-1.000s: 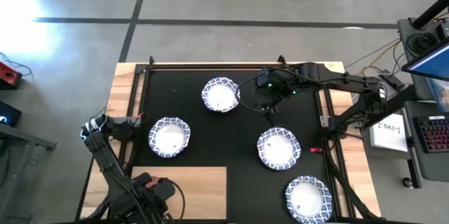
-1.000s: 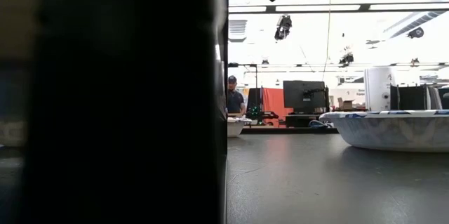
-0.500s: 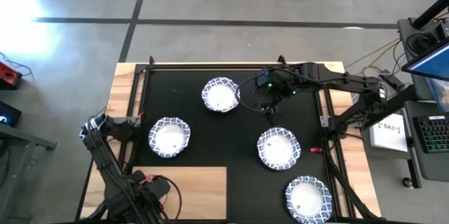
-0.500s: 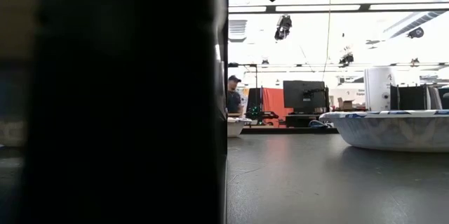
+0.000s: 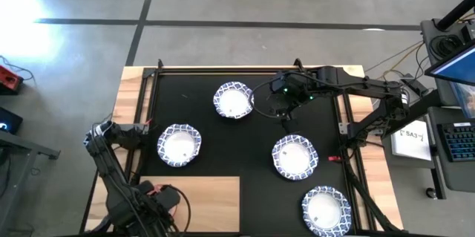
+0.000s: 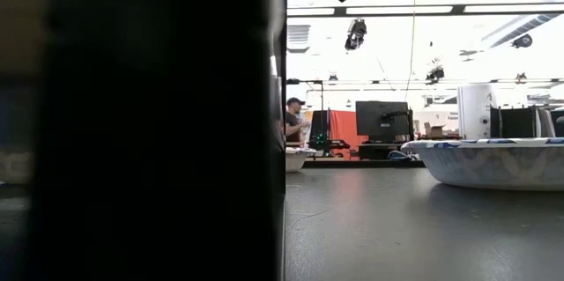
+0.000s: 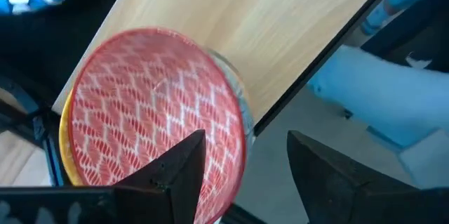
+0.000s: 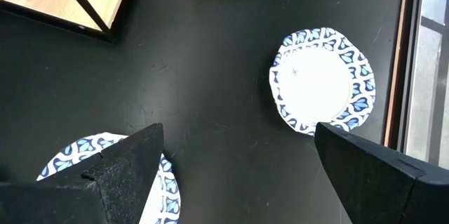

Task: Place and stack bowls onto a shelf
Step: Put the white patterned bowl on the shelf, then stack the white patterned bowl on top of the white patterned bowl on the shelf

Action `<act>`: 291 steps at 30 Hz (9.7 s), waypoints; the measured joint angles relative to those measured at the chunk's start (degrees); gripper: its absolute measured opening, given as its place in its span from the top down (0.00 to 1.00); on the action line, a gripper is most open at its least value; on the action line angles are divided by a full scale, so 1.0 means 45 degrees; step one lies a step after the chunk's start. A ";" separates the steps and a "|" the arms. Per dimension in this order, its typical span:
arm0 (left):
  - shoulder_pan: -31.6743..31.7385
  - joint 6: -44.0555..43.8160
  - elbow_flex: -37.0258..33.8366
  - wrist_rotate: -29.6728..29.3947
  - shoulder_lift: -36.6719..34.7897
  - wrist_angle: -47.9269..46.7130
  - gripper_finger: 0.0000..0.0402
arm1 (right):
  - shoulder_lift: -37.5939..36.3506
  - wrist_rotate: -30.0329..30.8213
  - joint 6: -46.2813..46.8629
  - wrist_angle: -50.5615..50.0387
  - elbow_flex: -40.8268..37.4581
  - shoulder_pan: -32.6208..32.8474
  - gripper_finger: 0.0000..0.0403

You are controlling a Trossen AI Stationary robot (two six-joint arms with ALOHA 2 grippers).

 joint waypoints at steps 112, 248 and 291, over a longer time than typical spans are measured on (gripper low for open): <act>0.7515 1.0683 -1.0425 -0.2659 -0.3254 0.7821 1.00 | -0.0005 0.0000 -0.0005 0.0063 0.0000 0.0004 0.11; 0.9230 1.3645 -1.3081 -0.8280 -0.7019 1.5291 0.73 | 0.0006 0.0000 0.0011 0.1102 0.0005 0.0004 0.11; 0.8419 1.3817 -1.3081 -0.8342 -0.5270 1.8918 0.73 | 0.0039 0.0180 0.8114 0.1162 -0.0130 0.0009 0.11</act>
